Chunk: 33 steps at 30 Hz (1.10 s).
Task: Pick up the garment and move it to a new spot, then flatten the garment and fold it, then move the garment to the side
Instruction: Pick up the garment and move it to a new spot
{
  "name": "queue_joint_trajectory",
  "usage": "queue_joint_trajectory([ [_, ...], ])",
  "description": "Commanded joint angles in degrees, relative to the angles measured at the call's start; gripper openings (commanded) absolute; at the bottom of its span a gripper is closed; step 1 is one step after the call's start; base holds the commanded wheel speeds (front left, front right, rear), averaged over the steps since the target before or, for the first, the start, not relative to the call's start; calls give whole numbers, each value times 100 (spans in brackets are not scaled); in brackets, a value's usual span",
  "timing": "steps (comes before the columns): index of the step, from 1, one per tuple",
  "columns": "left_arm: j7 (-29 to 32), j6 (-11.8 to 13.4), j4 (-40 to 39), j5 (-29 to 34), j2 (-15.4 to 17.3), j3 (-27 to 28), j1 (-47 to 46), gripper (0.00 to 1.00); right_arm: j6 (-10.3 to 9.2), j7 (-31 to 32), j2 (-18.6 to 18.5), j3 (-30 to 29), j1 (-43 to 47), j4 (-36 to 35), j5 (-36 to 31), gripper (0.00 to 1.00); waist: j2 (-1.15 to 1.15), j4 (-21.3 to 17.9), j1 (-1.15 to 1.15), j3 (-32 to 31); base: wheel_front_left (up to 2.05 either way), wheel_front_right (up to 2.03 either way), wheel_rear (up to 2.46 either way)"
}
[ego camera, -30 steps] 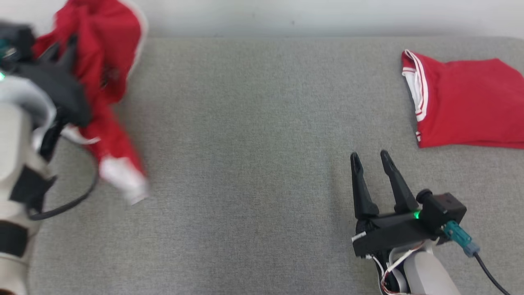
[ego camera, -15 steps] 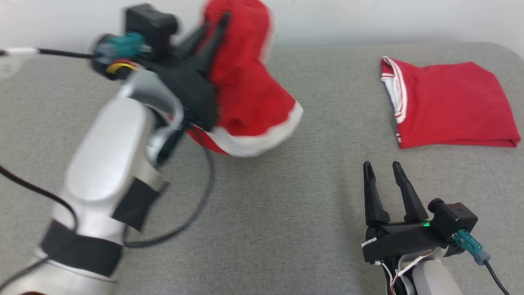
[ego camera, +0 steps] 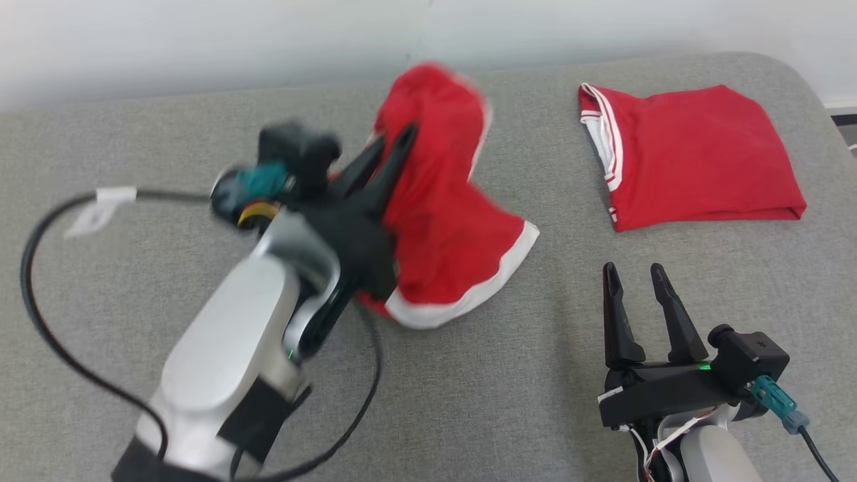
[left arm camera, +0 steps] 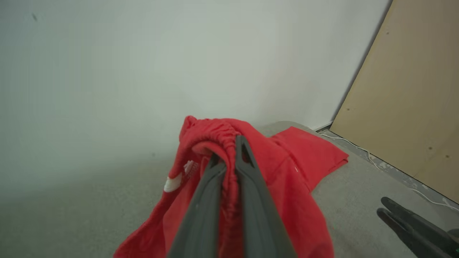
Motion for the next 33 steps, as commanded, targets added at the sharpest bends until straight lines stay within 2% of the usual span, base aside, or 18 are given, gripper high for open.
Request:
queue_joint_trajectory([
  [1, -60, 43, -16, -60, 90, 35, 196, 0, 1, -27, 2, -11, 64, 15, -27, 100, 0, -9, 0, -14, 0, 0, 0],
  [10, -474, 333, 142, 56, 634, 251, 1104, 0, 1, -27, 2, -38, 158, 124, -139, 100, 0, 115, 0, -148, 0, 0, 0],
  [14, -696, 335, 369, 54, 722, 298, 1265, 0, 1, -21, 1, -12, 185, 167, -164, 100, 0, 147, 0, -206, 0, 0, 0],
  [15, -769, 333, 425, 39, 703, 308, 1285, 7, 1, -15, 2, -14, 192, 172, -165, 100, 0, 159, 0, -220, 0, 0, 0],
  [16, -841, 324, 477, 18, 683, 315, 1305, 27, 1, -8, 2, -14, 197, 174, -169, 100, 0, 169, 0, -229, 0, 0, 0],
  [17, -930, 322, 530, 41, 670, 305, 1318, 58, 1, -5, 1, -19, 211, 172, -172, 100, 0, 184, 0, -240, 0, 0, 0],
  [18, -1032, 340, 567, 61, 640, 303, 1336, 100, 1, 3, 1, -20, 228, 168, -171, 100, 0, 201, 0, -248, 0, 0, 0],
  [27, -1795, 470, 757, 66, 459, 323, 1678, 100, 1, 74, 1, -40, 411, 159, -160, 100, 0, 405, 0, -447, 0, 0, 0],
  [33, -2000, 578, 609, -22, 448, 396, 2192, 100, 1, 141, 1, -41, 534, 124, -143, 100, 0, 511, 0, -666, 0, 0, 0],
])
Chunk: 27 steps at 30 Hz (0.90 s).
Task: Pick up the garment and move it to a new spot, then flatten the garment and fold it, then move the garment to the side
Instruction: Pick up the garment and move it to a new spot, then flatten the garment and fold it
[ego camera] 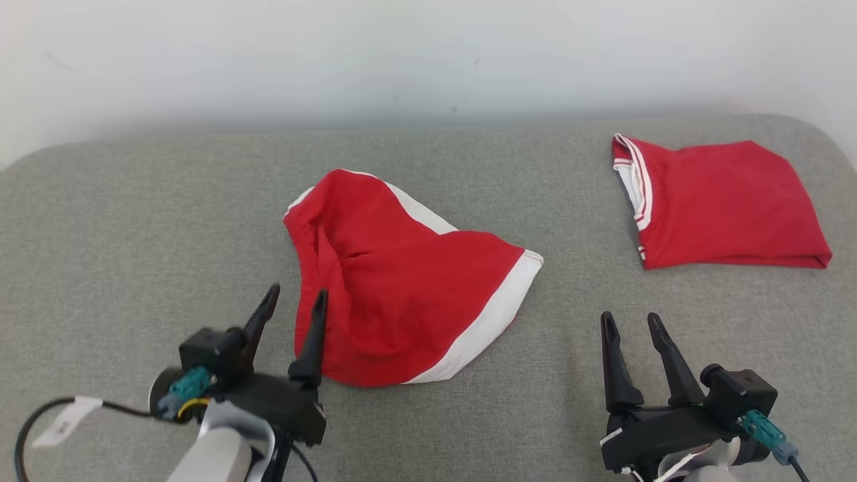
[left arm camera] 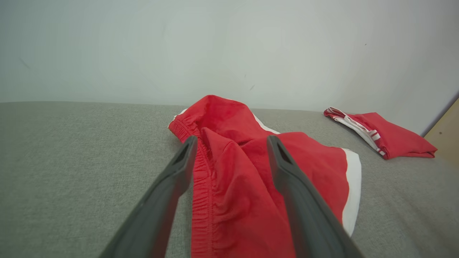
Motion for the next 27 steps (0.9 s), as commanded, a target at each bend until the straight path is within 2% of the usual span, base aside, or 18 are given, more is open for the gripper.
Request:
queue_joint_trajectory([
  [1, -49, 33, -19, -60, 31, 19, 214, 100, 1, 22, 0, -6, 75, -28, -27, 100, 0, 76, 0, -116, 0, 0, 0],
  [12, 23, 22, 121, -141, 236, -35, 796, 100, 1, 134, 0, 2, 209, -167, -50, 100, 0, 14, 0, -122, 0, 0, 0],
  [27, 66, -160, 738, -68, 255, -225, 376, 100, 1, 98, 0, 49, -11, -183, 27, 100, 0, -375, 0, 291, 0, 0, 0],
])
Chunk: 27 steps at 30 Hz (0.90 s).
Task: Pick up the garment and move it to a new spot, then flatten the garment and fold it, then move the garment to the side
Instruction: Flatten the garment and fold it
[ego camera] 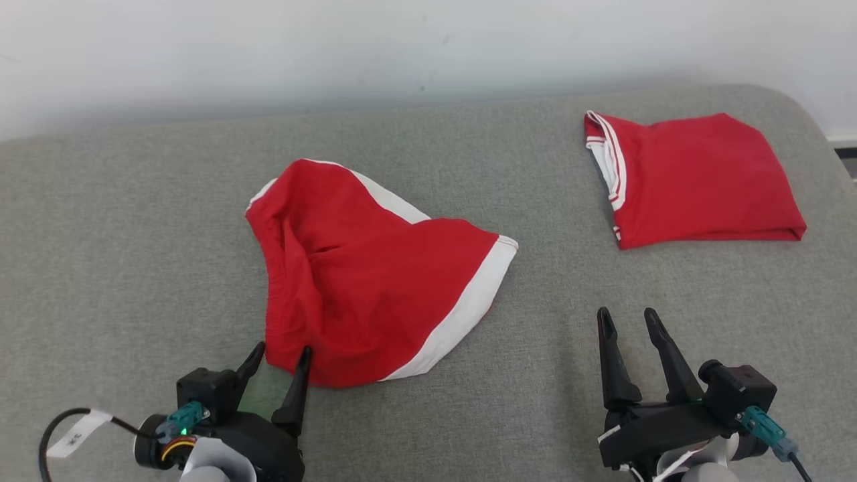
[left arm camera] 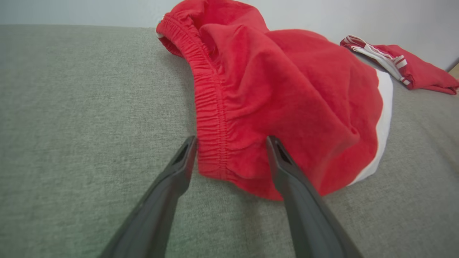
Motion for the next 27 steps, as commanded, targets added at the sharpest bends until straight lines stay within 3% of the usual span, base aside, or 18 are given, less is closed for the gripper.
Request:
queue_joint_trajectory([
  [1, -8, -28, 61, 42, 12, -25, -44, 100, 1, -31, 0, -2, -67, 3, 48, 100, -1, -82, 0, 95, 0, 0, 0],
  [2, -10, -46, 121, 51, 4, -33, -91, 100, 1, -34, 1, 4, -74, 9, 48, 100, -1, -101, 0, 124, 0, 0, 0],
  [3, 31, -82, 229, -12, -39, -48, -172, 42, 1, -45, 0, 5, -79, 27, 50, 100, -1, -122, 0, 156, 0, 0, 0],
  [4, 31, -91, 286, -38, -54, -41, -212, 0, 1, -56, 0, 3, -84, 37, 49, 100, -1, -130, 0, 167, 0, 0, 0],
  [11, -78, -106, 474, 30, -81, -98, -285, 0, 1, -104, 0, -50, -66, 108, 39, 100, -1, -58, 0, 72, 0, 0, 0],
  [16, -134, 14, 193, 42, -77, -100, -9, 0, 1, -126, 0, -43, 66, 171, 62, 100, -1, 133, 0, -153, 0, 0, 0],
  [27, 504, 558, -1872, 103, 251, -253, 984, 0, 1, -171, 1, -64, 325, 225, 140, 100, -1, 592, 0, -563, 0, 0, 0],
])
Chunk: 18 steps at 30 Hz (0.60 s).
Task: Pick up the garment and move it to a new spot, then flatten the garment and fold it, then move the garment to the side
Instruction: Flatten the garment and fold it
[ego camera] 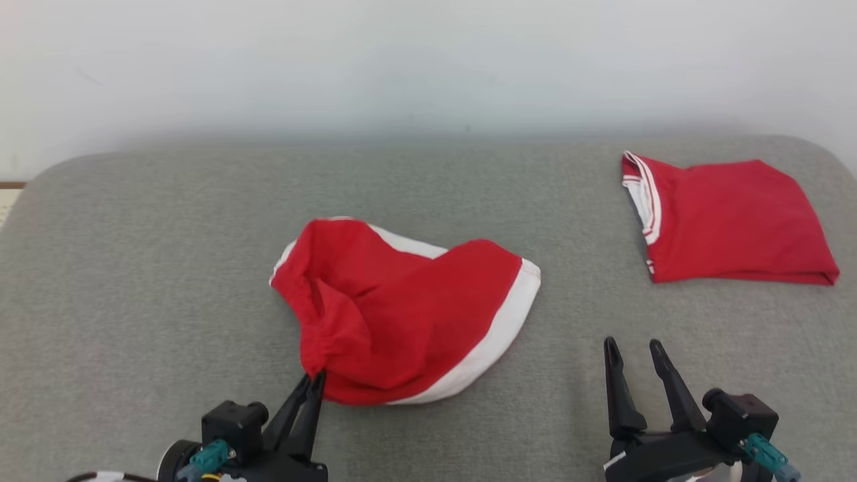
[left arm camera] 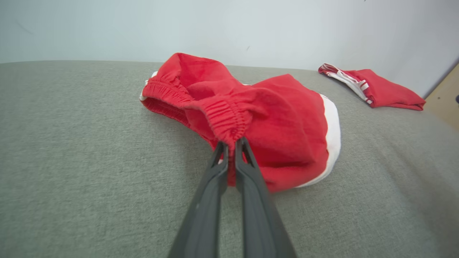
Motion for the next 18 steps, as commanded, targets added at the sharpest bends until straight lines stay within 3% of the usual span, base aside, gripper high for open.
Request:
queue_joint_trajectory([
  [1, 88, 64, -181, 12, 84, -23, 159, 0, 1, -38, 1, -1, 71, 3, 11, 100, 0, 157, 0, -121, 0, 0, 0],
  [8, 501, 327, -1211, -30, 278, -36, 572, 0, 1, -40, 0, 1, 53, -47, 1, 100, 0, 202, 0, -25, 0, 0, 0],
  [18, 431, 220, -929, -60, 364, 118, 107, 0, 1, 7, 0, 98, -138, 35, -12, 100, 0, -99, 0, 101, 0, 0, 0],
])
